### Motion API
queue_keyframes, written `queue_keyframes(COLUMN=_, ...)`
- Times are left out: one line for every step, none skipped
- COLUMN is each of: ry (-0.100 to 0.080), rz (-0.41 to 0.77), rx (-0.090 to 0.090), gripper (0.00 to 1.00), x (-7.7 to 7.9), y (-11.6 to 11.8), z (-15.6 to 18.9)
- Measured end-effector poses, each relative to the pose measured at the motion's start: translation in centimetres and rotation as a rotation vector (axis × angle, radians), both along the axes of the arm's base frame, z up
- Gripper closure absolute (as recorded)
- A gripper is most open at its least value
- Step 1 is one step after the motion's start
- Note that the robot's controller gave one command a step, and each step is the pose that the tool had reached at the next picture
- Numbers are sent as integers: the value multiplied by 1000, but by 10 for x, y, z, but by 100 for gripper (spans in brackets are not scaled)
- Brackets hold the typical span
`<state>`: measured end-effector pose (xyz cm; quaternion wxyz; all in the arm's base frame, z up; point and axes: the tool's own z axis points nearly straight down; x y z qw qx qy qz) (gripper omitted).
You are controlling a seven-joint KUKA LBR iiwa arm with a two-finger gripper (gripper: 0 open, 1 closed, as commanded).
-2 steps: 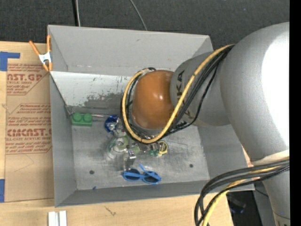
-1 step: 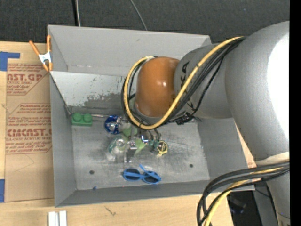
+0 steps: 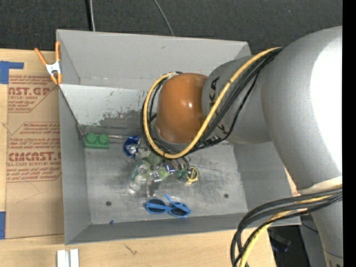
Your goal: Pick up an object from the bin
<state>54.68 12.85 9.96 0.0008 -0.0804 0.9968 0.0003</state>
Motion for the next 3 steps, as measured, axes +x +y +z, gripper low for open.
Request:
queue_keyframes(ry=-9, rz=54, rx=5, gripper=0, x=1, y=-14, z=-25)
queue_keyframes(ry=-3, rz=55, rx=2, gripper=0, x=2, y=-13, z=-23)
queue_keyframes(ry=-17, rz=54, rx=6, gripper=100, x=6, y=-12, z=-20)
